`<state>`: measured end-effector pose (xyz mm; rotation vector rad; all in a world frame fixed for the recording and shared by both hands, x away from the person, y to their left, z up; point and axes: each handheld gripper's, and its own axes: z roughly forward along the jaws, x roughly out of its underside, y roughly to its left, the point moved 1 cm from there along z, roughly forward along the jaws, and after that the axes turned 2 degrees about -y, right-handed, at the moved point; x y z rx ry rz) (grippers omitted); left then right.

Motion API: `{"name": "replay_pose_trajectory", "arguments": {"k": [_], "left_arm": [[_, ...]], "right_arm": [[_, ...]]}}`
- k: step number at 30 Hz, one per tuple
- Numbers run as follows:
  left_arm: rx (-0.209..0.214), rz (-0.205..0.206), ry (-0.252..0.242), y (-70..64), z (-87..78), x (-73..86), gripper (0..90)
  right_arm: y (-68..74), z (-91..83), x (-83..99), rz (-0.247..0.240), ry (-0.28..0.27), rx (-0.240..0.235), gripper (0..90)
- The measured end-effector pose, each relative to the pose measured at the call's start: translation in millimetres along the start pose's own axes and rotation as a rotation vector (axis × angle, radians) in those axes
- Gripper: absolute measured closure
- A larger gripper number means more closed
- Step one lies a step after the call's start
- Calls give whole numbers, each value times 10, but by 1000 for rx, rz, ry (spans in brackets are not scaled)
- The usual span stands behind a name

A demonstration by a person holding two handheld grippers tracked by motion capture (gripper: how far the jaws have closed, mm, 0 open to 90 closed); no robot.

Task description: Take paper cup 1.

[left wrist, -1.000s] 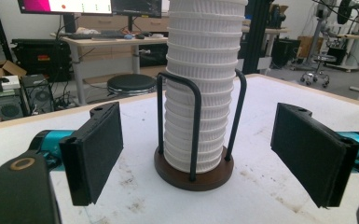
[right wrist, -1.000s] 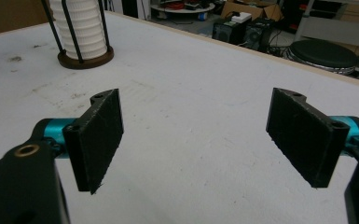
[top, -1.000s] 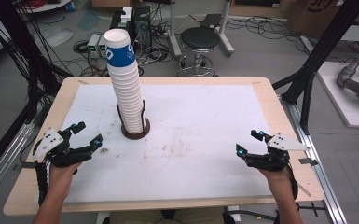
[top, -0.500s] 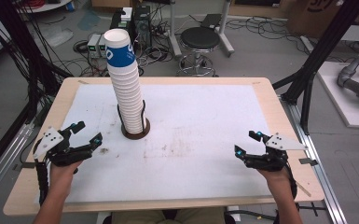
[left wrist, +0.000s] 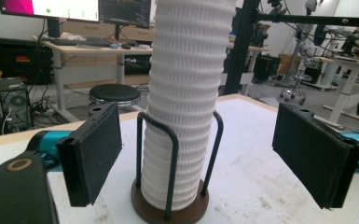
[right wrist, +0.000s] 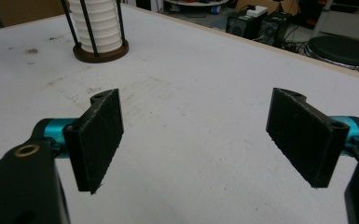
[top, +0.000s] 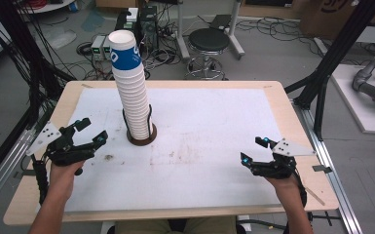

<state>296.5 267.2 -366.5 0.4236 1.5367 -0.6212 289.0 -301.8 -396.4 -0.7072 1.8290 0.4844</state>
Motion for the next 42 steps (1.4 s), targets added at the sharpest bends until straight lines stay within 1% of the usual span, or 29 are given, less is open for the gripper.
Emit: {"name": "replay_pose_trajectory", "arguments": {"k": [1,3,4,5,7,9,13,16,17,18,21,23,25,27,30,32,34,35,36,38,42], "left_arm": [[3,-1,0,5,11,-33,156],[12,-4,-6,17,29,-106,148],[14,-3,-8,23,39,-145,148],[16,-1,-10,28,49,-188,146],[19,1,-11,40,77,-286,141],[28,1,-14,49,110,-407,141],[56,5,-15,65,188,-696,140],[63,22,3,60,274,-911,140],[73,24,6,53,309,-973,140],[81,34,13,49,342,-1032,140],[90,46,19,37,449,-1176,141],[98,55,29,28,523,-1255,141],[104,63,30,16,592,-1327,142],[102,73,33,12,653,-1399,143],[95,62,20,23,726,-1500,142],[92,63,20,35,775,-1564,142],[89,57,31,46,833,-1627,142],[81,58,37,49,862,-1659,142],[80,57,36,48,891,-1691,142],[87,50,42,44,948,-1745,142],[98,58,49,12,1055,-1811,142]], "right_arm": [[-11,17,-1,-11,1,-1,192],[-13,44,-5,-5,8,-3,192],[-18,56,-6,-13,9,-4,192],[-12,61,-7,-6,13,-4,192],[-19,72,-9,-14,12,-4,192],[-9,73,-9,-9,17,-10,192],[18,65,-26,-31,12,-24,192],[27,51,-42,-32,8,-27,192],[25,47,-45,-32,6,-29,192],[22,45,-48,-31,5,-30,192],[14,35,-53,-26,4,-28,192],[6,34,-54,-24,0,-26,192],[2,32,-53,-24,1,-28,192],[3,28,-50,-23,3,-27,192],[-4,23,-48,-29,-2,-25,192],[-1,13,-48,-24,-4,-25,192],[-1,10,-49,-24,-5,-24,192],[1,12,-49,-23,-5,-25,192],[6,14,-49,-21,-2,-25,192],[15,23,-50,-23,-1,-29,192],[21,28,-51,-28,0,-29,192]]}}
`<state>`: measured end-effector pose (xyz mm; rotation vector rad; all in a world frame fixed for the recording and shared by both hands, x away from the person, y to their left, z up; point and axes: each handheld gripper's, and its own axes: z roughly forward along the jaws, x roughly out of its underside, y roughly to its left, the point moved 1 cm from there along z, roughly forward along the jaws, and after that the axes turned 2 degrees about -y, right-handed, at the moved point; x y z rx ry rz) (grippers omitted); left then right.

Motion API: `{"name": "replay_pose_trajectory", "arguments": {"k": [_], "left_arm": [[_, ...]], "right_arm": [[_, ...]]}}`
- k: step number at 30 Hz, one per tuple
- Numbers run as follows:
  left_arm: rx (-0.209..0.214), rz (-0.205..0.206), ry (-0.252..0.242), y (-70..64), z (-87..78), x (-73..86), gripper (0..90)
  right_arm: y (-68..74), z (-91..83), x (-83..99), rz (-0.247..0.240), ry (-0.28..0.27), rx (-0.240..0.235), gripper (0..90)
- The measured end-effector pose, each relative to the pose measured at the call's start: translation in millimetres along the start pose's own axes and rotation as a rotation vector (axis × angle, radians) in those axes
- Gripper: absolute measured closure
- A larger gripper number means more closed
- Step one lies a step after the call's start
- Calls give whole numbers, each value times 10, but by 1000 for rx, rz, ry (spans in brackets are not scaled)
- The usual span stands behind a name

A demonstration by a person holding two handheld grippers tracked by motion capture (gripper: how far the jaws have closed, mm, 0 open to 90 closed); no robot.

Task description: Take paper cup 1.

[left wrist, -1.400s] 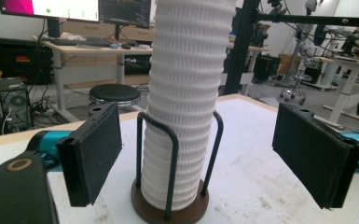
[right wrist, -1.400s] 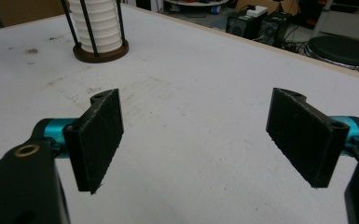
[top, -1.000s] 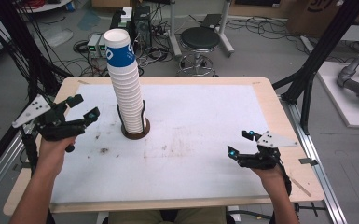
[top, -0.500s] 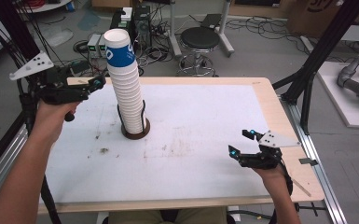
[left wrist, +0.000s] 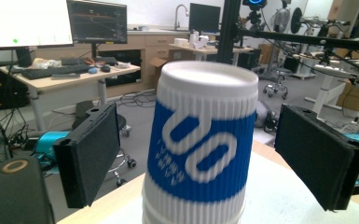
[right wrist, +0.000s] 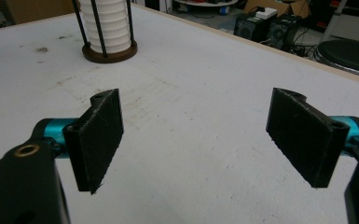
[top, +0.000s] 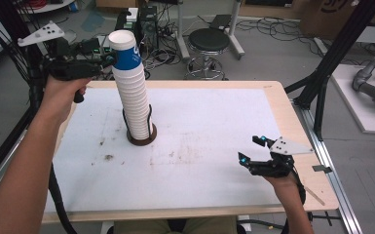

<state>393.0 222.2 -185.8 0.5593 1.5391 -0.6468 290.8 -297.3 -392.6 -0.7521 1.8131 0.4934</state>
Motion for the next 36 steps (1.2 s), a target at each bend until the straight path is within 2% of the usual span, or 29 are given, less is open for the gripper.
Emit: {"name": "replay_pose_trajectory", "arguments": {"k": [3,12,17,20,22,24,36], "left_arm": [[-5,0,21,2,74,-14,142],[21,19,56,-48,260,-51,143],[14,18,80,-57,354,-46,151],[12,29,80,-66,392,-62,202],[-4,61,91,-78,395,-82,262],[-7,62,99,-72,396,-102,278],[2,65,34,-118,331,-358,287]], "right_arm": [[-1,-4,-2,1,-1,-1,192],[-5,-5,-1,3,-3,-4,192],[0,-8,-1,4,-3,-6,192],[-1,-17,-2,1,-19,-18,192],[5,-17,-5,0,-19,-21,192],[-1,-10,-4,-6,-21,-19,192],[11,-9,-6,5,-14,-22,192]]}}
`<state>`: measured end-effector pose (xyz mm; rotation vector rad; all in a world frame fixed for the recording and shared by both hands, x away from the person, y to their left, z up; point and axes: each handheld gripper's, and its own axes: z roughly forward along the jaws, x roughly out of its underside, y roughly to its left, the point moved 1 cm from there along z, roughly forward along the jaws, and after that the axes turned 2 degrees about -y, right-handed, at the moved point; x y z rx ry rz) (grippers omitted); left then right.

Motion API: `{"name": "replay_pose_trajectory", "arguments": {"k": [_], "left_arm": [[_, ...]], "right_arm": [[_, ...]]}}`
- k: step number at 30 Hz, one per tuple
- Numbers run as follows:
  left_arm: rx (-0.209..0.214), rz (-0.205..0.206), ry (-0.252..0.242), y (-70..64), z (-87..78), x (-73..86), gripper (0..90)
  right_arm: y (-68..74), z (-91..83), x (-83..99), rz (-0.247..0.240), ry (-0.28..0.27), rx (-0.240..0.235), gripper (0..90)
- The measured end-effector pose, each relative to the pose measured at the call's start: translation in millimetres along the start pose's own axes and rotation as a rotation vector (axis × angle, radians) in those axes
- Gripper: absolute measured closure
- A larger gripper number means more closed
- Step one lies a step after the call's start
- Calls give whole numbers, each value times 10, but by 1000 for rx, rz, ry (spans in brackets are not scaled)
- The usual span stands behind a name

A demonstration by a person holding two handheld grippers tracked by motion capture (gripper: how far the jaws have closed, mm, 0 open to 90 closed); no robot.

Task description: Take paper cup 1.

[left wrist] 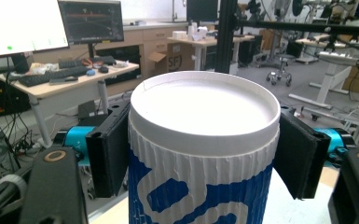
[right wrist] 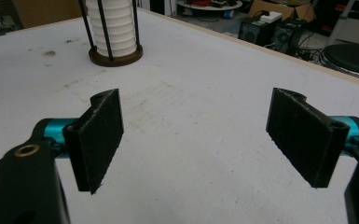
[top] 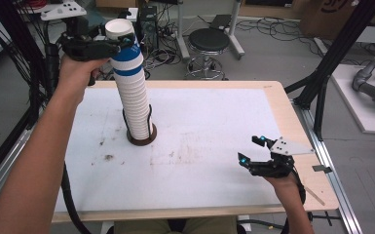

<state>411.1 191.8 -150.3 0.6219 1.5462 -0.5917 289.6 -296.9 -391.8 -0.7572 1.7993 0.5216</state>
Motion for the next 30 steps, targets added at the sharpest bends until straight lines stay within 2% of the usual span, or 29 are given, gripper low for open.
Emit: {"name": "replay_pose_trajectory", "arguments": {"k": [8,13,19,24,30], "left_arm": [[-10,0,-58,0,-148,-205,289],[-20,-24,-112,38,-297,-307,290],[-35,-26,-140,88,-473,-379,291],[-29,-15,-151,119,-660,-367,294],[-37,-4,-151,167,-973,-242,296]], "right_arm": [[-3,5,4,0,3,5,192],[0,3,3,-1,2,5,192],[10,19,7,1,8,0,192],[19,11,3,2,8,2,192],[23,11,3,3,6,1,192]]}}
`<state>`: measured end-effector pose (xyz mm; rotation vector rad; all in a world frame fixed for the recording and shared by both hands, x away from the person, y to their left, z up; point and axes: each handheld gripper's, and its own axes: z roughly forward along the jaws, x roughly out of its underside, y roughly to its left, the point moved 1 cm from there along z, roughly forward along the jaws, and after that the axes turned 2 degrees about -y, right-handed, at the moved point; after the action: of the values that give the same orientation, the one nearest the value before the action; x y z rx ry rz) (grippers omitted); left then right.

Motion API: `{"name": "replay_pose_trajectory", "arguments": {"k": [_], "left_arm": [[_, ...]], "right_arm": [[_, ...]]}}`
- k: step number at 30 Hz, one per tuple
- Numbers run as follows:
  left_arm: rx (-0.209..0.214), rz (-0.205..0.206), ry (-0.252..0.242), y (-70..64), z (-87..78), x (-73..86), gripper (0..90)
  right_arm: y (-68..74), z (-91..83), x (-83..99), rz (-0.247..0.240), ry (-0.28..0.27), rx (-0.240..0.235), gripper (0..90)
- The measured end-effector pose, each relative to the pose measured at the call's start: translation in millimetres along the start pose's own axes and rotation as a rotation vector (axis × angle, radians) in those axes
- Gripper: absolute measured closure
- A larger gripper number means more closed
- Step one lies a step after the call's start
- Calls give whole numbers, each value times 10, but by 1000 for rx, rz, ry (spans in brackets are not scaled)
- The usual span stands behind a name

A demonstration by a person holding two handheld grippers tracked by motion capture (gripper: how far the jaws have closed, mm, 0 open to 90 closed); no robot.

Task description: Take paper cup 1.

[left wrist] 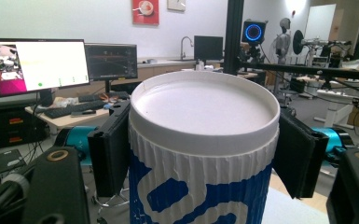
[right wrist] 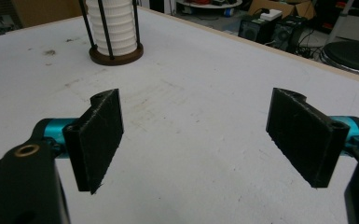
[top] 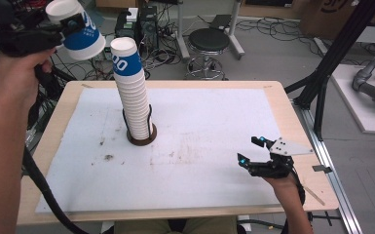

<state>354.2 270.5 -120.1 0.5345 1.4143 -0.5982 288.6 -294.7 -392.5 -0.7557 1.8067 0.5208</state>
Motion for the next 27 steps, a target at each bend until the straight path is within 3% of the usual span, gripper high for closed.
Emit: {"name": "replay_pose_trajectory", "arguments": {"k": [9,17,19,27], "left_arm": [[4,-3,-6,41,-338,167,296],[49,-10,21,-23,-511,509,295],[66,6,44,-89,-520,718,295],[112,10,44,-256,-505,1195,295]], "right_arm": [[27,27,-10,2,5,-7,192],[42,55,-4,-3,11,-16,192],[37,63,1,-3,15,-18,192],[46,103,16,3,30,-35,192]]}}
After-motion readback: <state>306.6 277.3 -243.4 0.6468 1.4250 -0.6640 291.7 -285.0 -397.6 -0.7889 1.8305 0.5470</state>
